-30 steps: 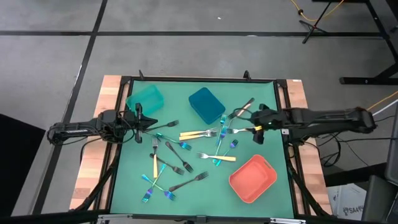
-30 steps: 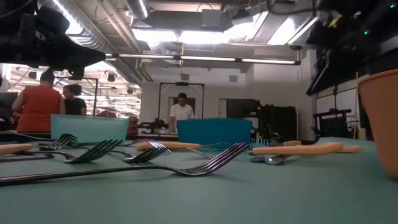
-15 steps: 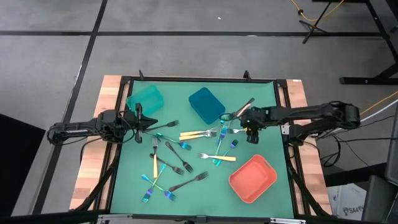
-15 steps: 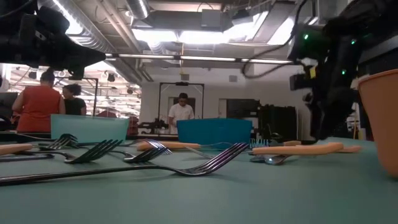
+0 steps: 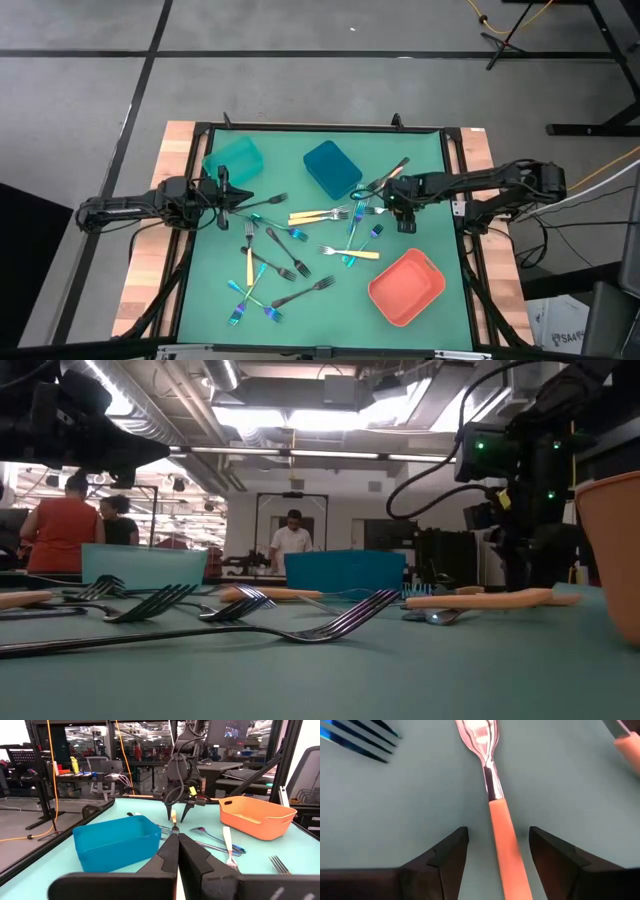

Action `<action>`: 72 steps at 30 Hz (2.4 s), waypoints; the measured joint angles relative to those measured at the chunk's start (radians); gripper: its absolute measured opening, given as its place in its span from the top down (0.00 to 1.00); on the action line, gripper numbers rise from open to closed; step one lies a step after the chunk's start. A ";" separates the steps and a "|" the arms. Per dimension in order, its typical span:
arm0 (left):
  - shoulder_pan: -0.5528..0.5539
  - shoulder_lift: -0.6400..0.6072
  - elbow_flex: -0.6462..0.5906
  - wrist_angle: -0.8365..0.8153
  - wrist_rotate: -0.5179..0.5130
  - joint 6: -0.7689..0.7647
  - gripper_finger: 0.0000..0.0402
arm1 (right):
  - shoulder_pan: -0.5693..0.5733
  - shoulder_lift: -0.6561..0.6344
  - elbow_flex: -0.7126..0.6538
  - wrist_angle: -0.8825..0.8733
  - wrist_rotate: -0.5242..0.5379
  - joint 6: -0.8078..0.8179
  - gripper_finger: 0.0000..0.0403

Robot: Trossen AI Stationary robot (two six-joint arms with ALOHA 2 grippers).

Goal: Sort silverware by color (type)
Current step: Put the orange fork into the orange bin

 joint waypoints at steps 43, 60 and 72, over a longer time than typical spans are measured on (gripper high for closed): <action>0.000 0.000 0.000 0.000 0.000 0.000 1.00 | 0.001 0.002 -0.004 -0.006 -0.035 -0.025 0.91; 0.000 0.000 0.000 0.000 0.000 0.000 1.00 | 0.003 0.006 0.168 -0.235 -0.050 -0.025 0.91; 0.000 0.000 0.000 0.000 0.000 0.002 1.00 | 0.003 0.004 0.366 -0.469 -0.051 -0.025 0.91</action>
